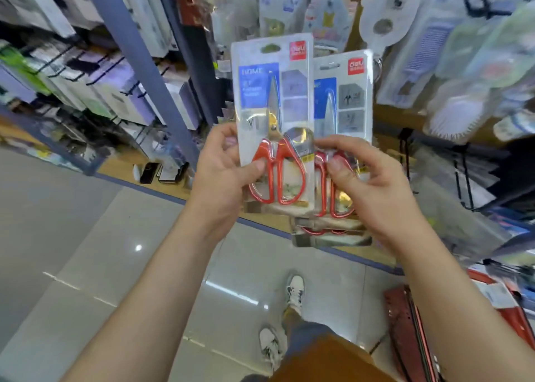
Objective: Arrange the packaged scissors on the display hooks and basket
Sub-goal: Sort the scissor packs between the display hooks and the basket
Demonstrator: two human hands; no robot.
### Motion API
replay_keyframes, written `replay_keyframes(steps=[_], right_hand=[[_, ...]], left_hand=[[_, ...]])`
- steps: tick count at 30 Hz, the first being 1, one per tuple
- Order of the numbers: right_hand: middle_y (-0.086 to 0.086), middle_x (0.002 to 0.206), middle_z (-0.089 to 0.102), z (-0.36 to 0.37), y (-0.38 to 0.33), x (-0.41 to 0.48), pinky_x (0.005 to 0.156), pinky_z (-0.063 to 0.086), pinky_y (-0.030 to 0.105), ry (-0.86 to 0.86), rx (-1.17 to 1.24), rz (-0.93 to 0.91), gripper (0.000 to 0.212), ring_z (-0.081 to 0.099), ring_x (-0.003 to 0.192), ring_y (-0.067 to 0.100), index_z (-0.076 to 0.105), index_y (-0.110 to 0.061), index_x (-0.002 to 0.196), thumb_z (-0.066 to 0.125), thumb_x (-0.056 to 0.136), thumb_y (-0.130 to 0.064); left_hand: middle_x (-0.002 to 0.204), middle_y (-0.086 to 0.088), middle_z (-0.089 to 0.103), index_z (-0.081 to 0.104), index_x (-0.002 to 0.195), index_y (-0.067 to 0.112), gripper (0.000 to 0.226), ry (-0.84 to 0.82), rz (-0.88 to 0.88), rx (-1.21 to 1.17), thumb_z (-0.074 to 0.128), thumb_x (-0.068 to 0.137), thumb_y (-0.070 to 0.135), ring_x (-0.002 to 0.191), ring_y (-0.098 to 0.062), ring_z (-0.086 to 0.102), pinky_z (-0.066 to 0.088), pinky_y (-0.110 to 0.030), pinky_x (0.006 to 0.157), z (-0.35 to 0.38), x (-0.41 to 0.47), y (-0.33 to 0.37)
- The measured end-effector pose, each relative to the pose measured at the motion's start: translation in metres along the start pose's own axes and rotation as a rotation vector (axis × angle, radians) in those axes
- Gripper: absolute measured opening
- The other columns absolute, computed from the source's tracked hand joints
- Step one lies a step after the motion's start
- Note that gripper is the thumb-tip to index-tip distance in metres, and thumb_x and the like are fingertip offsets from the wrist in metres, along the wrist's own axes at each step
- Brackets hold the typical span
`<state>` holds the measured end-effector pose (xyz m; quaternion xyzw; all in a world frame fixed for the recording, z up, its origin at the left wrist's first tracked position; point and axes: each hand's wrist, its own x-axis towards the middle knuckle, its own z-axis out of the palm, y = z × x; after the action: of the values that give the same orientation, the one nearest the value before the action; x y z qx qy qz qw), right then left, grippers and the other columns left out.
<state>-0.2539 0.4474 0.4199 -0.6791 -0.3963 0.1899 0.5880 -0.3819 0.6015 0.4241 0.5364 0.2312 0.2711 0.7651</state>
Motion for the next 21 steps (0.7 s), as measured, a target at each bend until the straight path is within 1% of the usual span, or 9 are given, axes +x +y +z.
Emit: replay_keyframes(steps=[2, 4, 8, 11, 13, 15, 17, 19, 21], right_hand=[[-0.026, 0.098, 0.07, 0.003, -0.001, 0.018, 0.092, 0.049, 0.021, 0.038, -0.003, -0.015, 0.026, 0.063, 0.1, -0.003, 0.07, -0.033, 0.102, 0.06, 0.096, -0.009], [-0.028, 0.09, 0.071, 0.003, -0.008, 0.033, 0.085, 0.049, 0.015, 0.08, 0.008, -0.041, 0.028, 0.064, 0.092, -0.006, 0.071, -0.035, 0.095, 0.061, 0.095, -0.009], [-0.014, 0.083, 0.072, -0.002, -0.035, 0.072, 0.074, 0.044, 0.005, 0.062, 0.038, -0.17, 0.014, 0.06, 0.08, -0.01, 0.074, -0.028, 0.091, 0.064, 0.091, -0.039], [-0.005, 0.099, 0.075, -0.004, -0.045, 0.101, 0.085, 0.056, 0.028, 0.048, -0.003, -0.152, 0.015, 0.069, 0.093, 0.005, 0.076, -0.03, 0.094, 0.078, 0.08, -0.035], [0.0, 0.1, 0.074, -0.006, -0.046, 0.118, 0.087, 0.056, 0.047, 0.058, -0.02, -0.126, 0.019, 0.069, 0.096, 0.018, 0.076, -0.028, 0.1, 0.078, 0.082, -0.036], [0.001, 0.096, 0.074, -0.007, -0.047, 0.132, 0.086, 0.054, 0.054, 0.057, -0.043, -0.128, 0.022, 0.069, 0.095, 0.024, 0.076, -0.029, 0.099, 0.074, 0.081, -0.041], [0.001, 0.093, 0.074, -0.006, -0.051, 0.142, 0.084, 0.055, 0.052, 0.053, -0.061, -0.126, 0.022, 0.069, 0.091, 0.023, 0.076, -0.029, 0.096, 0.072, 0.08, -0.044], [0.0, 0.089, 0.073, 0.0, -0.057, 0.15, 0.079, 0.055, 0.039, 0.067, -0.12, -0.146, 0.022, 0.068, 0.087, 0.017, 0.076, -0.03, 0.092, 0.071, 0.078, -0.046], [-0.002, 0.086, 0.071, 0.005, -0.064, 0.157, 0.074, 0.053, 0.034, 0.104, -0.184, -0.161, 0.023, 0.066, 0.085, 0.016, 0.076, -0.03, 0.088, 0.07, 0.077, -0.049]], left_hand=[[0.088, -0.003, 0.074, 0.048, 0.113, 0.016, 0.049, -0.021, 0.062, 0.001, 0.059, 0.071, -0.006, 0.077, -0.019, 0.07, 0.059, -0.036, 0.062, -0.005, 0.016, 0.012], [0.093, -0.004, 0.074, 0.048, 0.117, 0.017, 0.052, -0.072, 0.125, -0.002, 0.058, 0.073, -0.008, 0.081, -0.018, 0.07, 0.059, -0.036, 0.066, -0.002, 0.028, 0.024], [0.1, -0.005, 0.073, 0.045, 0.123, 0.016, 0.053, -0.164, 0.256, -0.015, 0.057, 0.078, -0.01, 0.088, -0.02, 0.07, 0.058, -0.037, 0.071, 0.018, 0.066, 0.05], [0.102, -0.007, 0.072, 0.044, 0.123, 0.014, 0.054, -0.19, 0.328, -0.006, 0.058, 0.077, -0.011, 0.09, -0.022, 0.07, 0.059, -0.04, 0.074, 0.028, 0.092, 0.069], [0.101, -0.003, 0.072, 0.045, 0.121, 0.013, 0.056, -0.221, 0.357, -0.002, 0.059, 0.073, -0.013, 0.09, -0.02, 0.069, 0.058, -0.037, 0.074, 0.029, 0.111, 0.084], [0.103, -0.002, 0.071, 0.045, 0.122, 0.01, 0.057, -0.258, 0.415, -0.024, 0.063, 0.072, -0.012, 0.094, -0.019, 0.067, 0.056, -0.034, 0.078, 0.029, 0.133, 0.109], [0.102, -0.005, 0.071, 0.044, 0.126, 0.01, 0.054, -0.264, 0.456, -0.095, 0.064, 0.079, -0.006, 0.095, -0.021, 0.067, 0.054, -0.037, 0.082, 0.029, 0.159, 0.14], [0.093, -0.004, 0.072, 0.05, 0.126, 0.013, 0.042, -0.254, 0.498, -0.114, 0.061, 0.086, 0.002, 0.093, -0.023, 0.067, 0.055, -0.046, 0.087, 0.033, 0.182, 0.17], [0.082, -0.001, 0.072, 0.066, 0.11, 0.013, 0.024, -0.265, 0.544, -0.05, 0.062, 0.087, 0.006, 0.083, -0.021, 0.068, 0.056, -0.047, 0.087, 0.037, 0.202, 0.191]])
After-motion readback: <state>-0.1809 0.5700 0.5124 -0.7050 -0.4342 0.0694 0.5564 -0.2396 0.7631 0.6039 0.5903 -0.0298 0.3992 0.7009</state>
